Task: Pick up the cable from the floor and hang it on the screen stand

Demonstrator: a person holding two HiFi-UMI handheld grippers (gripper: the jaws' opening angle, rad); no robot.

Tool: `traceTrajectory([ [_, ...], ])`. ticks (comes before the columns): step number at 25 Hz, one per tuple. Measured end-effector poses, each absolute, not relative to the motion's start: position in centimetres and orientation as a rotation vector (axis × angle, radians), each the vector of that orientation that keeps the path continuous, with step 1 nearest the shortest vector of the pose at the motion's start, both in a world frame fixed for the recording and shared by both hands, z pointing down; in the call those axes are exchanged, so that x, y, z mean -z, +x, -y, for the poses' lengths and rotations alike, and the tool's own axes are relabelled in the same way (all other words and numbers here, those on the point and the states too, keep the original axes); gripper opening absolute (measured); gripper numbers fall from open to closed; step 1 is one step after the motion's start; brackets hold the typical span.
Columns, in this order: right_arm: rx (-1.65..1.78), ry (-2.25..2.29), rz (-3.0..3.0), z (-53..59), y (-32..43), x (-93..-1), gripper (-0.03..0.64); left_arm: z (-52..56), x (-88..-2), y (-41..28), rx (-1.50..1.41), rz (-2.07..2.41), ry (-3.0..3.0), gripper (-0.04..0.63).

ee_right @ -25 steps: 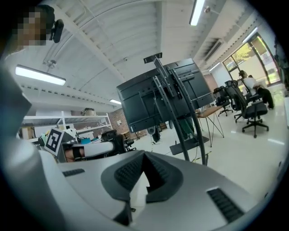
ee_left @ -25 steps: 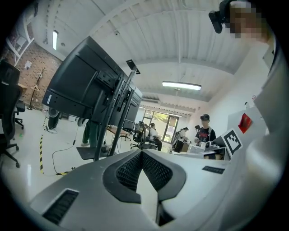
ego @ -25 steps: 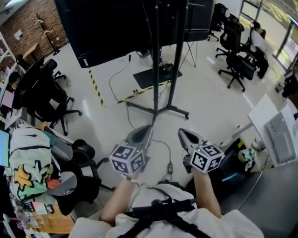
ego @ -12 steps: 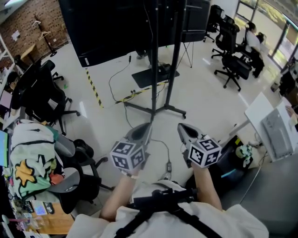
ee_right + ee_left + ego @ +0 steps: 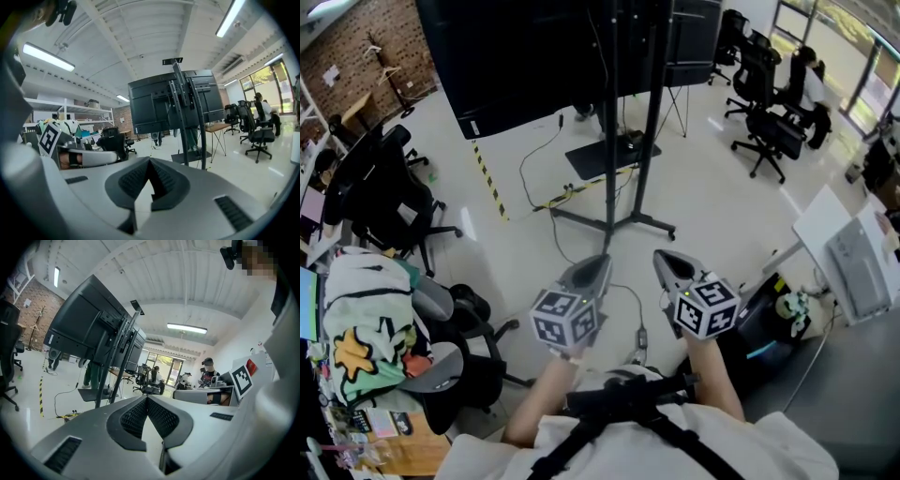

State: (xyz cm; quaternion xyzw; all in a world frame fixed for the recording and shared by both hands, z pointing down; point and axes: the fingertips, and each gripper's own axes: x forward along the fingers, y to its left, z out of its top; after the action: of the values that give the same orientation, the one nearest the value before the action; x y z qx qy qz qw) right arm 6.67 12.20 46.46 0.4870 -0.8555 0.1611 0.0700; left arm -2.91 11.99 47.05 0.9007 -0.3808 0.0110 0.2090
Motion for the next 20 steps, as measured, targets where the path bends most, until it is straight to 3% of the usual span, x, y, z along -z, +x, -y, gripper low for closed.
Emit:
traceTrajectory([
  [20, -0.508, 1.434, 2.581, -12.28, 6.72, -47.34, 0.008, -11.73, -47.23, -3.36, -0.011, 1.091, 2.482, 0.003],
])
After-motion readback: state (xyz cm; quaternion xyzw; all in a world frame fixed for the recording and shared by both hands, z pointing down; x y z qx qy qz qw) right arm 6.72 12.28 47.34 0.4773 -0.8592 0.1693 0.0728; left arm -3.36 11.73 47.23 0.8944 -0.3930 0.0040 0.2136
